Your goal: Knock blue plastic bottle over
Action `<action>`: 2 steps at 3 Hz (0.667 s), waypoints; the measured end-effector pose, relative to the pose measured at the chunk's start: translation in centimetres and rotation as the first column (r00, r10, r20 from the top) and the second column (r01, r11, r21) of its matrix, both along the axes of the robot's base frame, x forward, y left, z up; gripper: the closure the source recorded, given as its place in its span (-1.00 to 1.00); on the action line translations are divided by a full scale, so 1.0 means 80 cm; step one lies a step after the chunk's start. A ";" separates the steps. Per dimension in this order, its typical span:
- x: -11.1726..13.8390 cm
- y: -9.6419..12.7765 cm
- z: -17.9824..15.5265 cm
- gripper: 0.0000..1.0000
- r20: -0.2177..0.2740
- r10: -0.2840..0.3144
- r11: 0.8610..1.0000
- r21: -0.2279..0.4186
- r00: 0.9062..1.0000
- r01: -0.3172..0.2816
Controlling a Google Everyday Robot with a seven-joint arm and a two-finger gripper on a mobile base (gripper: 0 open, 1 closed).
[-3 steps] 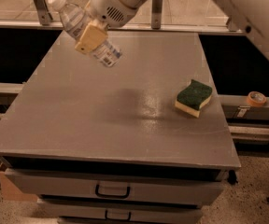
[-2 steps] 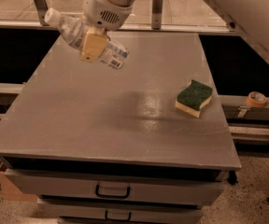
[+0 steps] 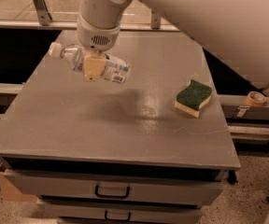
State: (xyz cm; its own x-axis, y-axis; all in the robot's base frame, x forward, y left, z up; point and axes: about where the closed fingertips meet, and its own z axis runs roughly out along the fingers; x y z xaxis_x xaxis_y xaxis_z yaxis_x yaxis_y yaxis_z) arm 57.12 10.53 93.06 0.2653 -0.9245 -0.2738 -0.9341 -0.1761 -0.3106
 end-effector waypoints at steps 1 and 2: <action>0.006 0.013 -0.032 0.19 -0.047 0.002 1.000 -0.012 0.999 -0.002; 0.008 0.022 -0.064 -0.28 -0.104 0.000 1.000 -0.011 0.995 -0.001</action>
Offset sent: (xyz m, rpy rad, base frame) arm 0.0098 0.0262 -0.0832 -0.0074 0.1772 -0.0026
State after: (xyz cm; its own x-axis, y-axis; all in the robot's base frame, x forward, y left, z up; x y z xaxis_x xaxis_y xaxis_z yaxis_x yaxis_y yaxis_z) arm 57.76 12.30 87.91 0.2366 -0.9273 -0.2902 -0.9611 -0.1796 -0.2098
